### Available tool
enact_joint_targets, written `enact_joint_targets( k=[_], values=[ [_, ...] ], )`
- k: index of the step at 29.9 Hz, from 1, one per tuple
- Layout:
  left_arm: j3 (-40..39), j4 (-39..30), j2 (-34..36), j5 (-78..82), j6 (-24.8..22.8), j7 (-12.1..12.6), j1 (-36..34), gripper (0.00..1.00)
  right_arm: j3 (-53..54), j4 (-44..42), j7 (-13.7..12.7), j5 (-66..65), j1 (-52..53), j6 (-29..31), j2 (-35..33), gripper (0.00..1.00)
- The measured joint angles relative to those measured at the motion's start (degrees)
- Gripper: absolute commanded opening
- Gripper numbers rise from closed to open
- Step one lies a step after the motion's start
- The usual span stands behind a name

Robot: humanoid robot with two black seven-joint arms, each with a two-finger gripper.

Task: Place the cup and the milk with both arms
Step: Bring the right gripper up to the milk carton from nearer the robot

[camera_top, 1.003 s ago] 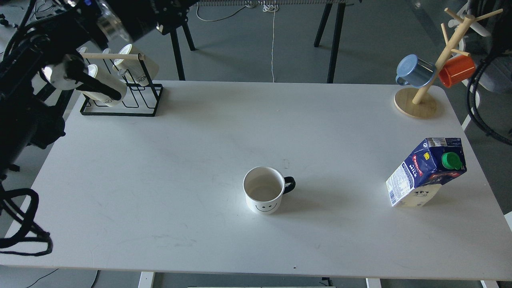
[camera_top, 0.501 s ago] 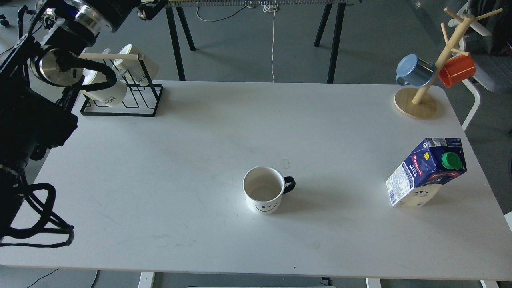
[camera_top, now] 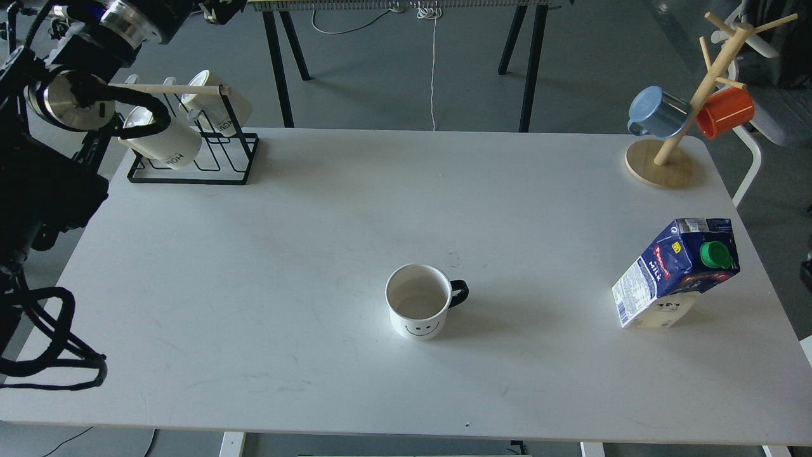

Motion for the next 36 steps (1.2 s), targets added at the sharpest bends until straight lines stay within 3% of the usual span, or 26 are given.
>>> enact_joint_targets(
  k=[8, 14, 24, 36],
  values=[
    [0.4, -0.04, 0.02, 0.38, 0.0, 0.3, -0.22, 0.99, -0.66, 6.59, 0.93, -5.05, -10.3, 0.0, 3.58, 0.99],
    [0.81, -0.04, 0.06, 0.64, 0.0, 0.49, -0.22, 0.99, -0.4, 8.58, 0.94, -14.35, -10.12, 0.0, 11.78, 0.99],
    [1.24, -0.04, 0.34, 0.74, 0.0, 0.77, -0.05, 0.99, -0.38, 14.17, 0.86, -17.01, -7.4, 0.0, 13.0, 0.99],
    [1.99, -0.04, 2.58, 0.71, 0.01, 0.78, 0.64, 0.99, 0.16, 13.82, 0.83, -18.63, -5.78, 0.0, 18.8, 0.99]
  ],
)
